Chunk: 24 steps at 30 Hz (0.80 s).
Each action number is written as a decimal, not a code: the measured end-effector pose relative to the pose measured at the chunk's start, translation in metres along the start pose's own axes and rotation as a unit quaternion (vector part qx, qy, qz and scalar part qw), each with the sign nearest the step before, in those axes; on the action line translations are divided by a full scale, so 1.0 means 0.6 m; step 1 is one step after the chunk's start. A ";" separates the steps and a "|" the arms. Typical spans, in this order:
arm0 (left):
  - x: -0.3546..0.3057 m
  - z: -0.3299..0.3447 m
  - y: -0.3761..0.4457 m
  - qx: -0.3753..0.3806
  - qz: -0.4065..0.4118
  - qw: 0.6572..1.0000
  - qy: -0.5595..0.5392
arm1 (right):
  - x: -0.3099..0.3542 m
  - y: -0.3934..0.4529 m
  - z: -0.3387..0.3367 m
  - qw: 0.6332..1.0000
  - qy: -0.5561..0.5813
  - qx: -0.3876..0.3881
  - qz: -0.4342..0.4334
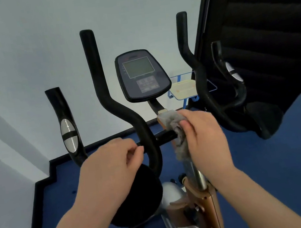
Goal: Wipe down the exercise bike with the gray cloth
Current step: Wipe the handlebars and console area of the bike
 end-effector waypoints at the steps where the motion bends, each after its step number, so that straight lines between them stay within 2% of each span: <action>1: -0.009 0.003 0.006 0.003 0.008 1.000 -0.014 | -0.009 -0.003 -0.018 1.000 -0.008 -0.029 0.004; 3: -0.017 0.020 0.011 0.024 0.015 0.999 -0.023 | -0.025 -0.008 -0.034 0.998 -0.038 -0.040 0.014; 5: -0.012 0.038 0.008 0.062 0.017 0.998 -0.021 | -0.035 -0.020 -0.016 0.998 -0.052 0.008 0.033; 7: -0.002 0.047 0.006 0.081 0.018 0.996 -0.034 | -0.037 -0.038 0.017 0.996 -0.011 0.060 0.062; 9: 0.000 0.049 0.006 0.083 0.024 0.995 -0.043 | -0.034 -0.026 0.039 0.996 0.019 0.072 0.041; 12: -0.004 0.051 0.008 0.080 0.033 0.995 -0.043 | -0.038 0.026 0.053 0.995 0.003 0.098 0.012; 16: -0.003 0.049 0.006 0.088 0.033 0.995 -0.045 | -0.034 -0.012 0.047 0.997 -0.040 0.060 -0.037; 18: -0.007 0.048 0.005 0.078 0.038 0.996 -0.035 | -0.032 -0.015 0.045 0.995 -0.044 0.065 -0.067; 22: -0.007 0.050 0.008 0.088 0.031 0.995 -0.030 | -0.040 0.076 0.071 0.987 -0.020 0.157 0.014; 24: -0.006 0.047 0.005 0.085 0.032 0.995 -0.035 | -0.037 0.084 0.078 0.982 -0.065 0.175 -0.005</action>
Point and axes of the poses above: each hand's wrist, its own y-axis towards the middle knuckle, its own z-axis out of the palm, x = y × z, the point moved 5 cm from there along y, towards the middle knuckle, and after that the axes turned 4 degrees about x, right-handed, at the moved point
